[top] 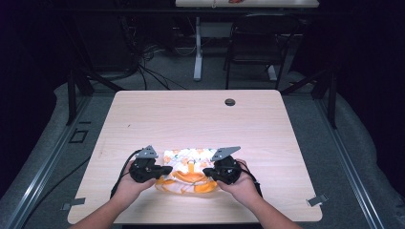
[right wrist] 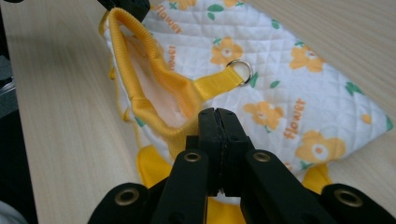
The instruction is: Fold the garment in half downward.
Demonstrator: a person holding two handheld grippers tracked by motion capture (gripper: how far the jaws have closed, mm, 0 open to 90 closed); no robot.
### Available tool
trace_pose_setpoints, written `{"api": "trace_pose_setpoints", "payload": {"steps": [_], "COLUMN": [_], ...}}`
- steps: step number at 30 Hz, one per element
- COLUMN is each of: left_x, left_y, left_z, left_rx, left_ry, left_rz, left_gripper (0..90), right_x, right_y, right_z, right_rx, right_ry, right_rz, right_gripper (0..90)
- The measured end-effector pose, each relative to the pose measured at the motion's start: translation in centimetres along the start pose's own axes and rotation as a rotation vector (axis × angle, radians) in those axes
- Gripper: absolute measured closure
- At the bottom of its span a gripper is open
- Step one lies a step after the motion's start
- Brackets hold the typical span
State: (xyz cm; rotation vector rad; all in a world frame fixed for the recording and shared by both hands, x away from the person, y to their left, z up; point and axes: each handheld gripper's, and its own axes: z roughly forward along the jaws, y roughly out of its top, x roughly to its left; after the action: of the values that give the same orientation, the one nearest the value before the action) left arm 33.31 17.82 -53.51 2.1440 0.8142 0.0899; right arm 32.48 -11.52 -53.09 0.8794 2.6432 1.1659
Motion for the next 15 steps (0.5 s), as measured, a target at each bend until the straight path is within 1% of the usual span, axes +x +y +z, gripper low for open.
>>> {"api": "trace_pose_setpoints", "payload": {"steps": [2,5,8,9,10,11,12,13,14,15], "left_x": [-0.3,-0.8,-1.2,-1.2,-1.2,-1.2,-1.1,-0.9,-0.9,-0.8], "left_y": [-0.3,-1.1,-1.8,-2.1,-2.3,-2.5,-2.8,-3.1,-3.1,-3.2], "left_z": [0.1,0.4,0.8,1.0,1.1,1.3,1.4,1.5,1.5,1.6], "left_rx": [0.006,0.028,0.051,0.056,0.064,0.065,0.069,0.065,0.065,0.063], "left_ry": [-0.009,-0.011,-0.011,-0.010,-0.007,-0.002,0.000,-0.005,-0.005,-0.003], "left_rz": [0.007,0.020,0.032,0.034,0.036,0.034,0.035,0.019,0.019,0.018], "left_gripper": [90.0,90.0,90.0,90.0,90.0,90.0,89.9,90.0,89.9,90.0], "right_x": [0.1,0.6,1.0,1.1,1.2,1.3,1.4,1.4,1.4,1.4], "right_y": [-0.1,-0.6,-1.1,-1.3,-1.5,-1.9,-2.2,-2.4,-2.4,-2.9], "right_z": [0.0,0.1,0.3,0.3,0.5,0.7,0.9,1.0,1.0,1.3], "right_rx": [-0.002,0.017,0.024,0.036,0.031,0.051,0.046,0.051,0.051,0.062], "right_ry": [0.002,0.010,0.019,0.013,0.017,0.018,0.018,0.022,0.022,0.025], "right_rz": [0.001,-0.018,-0.013,-0.024,-0.013,-0.020,-0.014,-0.013,-0.013,-0.003], "right_gripper": [89.6,89.5,89.3,89.3,89.3,89.3,89.3,89.3,89.3,89.3]}}
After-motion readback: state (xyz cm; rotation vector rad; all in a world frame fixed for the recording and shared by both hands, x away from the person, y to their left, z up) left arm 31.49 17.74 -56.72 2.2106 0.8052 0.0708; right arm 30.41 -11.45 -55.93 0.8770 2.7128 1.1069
